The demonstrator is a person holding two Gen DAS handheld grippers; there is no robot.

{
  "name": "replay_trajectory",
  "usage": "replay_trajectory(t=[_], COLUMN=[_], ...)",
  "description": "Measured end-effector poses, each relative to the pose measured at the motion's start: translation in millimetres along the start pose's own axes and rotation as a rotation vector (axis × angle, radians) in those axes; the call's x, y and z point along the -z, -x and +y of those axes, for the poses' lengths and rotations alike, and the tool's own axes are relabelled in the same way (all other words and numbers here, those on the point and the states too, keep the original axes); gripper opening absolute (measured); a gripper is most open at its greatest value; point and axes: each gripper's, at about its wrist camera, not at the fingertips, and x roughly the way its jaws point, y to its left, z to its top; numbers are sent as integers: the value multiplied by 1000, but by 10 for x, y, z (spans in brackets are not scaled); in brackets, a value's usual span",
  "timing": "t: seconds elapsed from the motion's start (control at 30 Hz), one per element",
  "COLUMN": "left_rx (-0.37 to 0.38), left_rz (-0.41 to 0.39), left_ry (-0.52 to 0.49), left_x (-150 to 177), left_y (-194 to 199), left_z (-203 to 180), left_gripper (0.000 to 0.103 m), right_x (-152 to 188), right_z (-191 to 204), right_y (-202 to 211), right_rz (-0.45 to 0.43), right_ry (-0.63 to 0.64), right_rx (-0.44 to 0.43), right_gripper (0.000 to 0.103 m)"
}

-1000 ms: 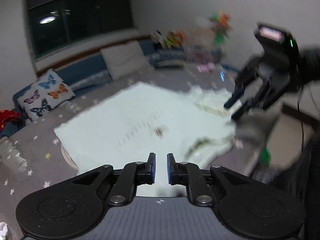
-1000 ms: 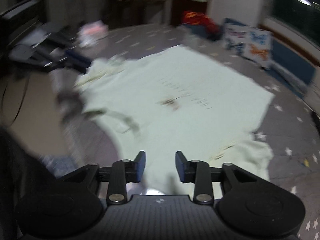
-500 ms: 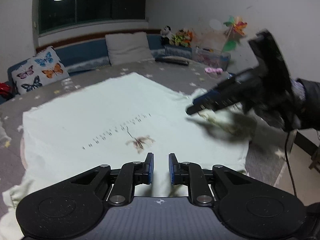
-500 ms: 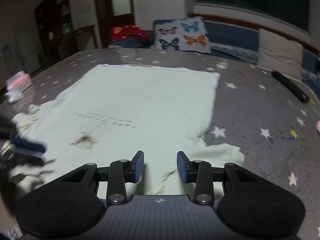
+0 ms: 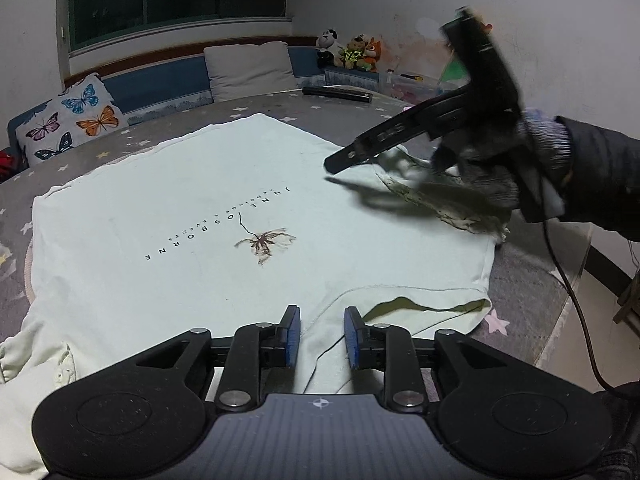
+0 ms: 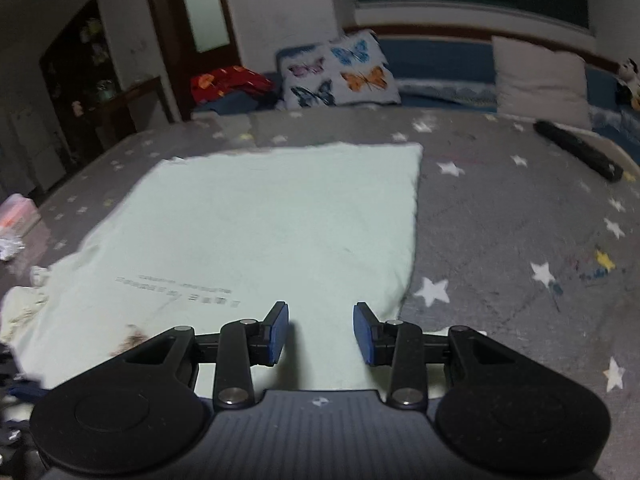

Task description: Fold clothes

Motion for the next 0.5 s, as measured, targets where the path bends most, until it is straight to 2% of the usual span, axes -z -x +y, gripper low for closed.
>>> replay_trajectory(t=[0.23,0.3,0.37,0.5], left_rx=[-6,-7,-11,-9], left_rz=[-2,-13,-31,-65], left_ry=[-11,-15,-21,-37], left_x=[-21,-48,-86,-169], left_y=[22,40,62,75], left_z=[-35,-62,-103,-200], left_gripper=[30,35,48,57], right_x=[60,77,140,404], right_z=[-204,-263,-344,-512], right_y=[186,240,344,593], right_rz=[-15,-20,-22,-10], right_ry=[-47,-61,-84,-147], right_rx=[62,80,106,177], right_gripper=[37,41,44,45])
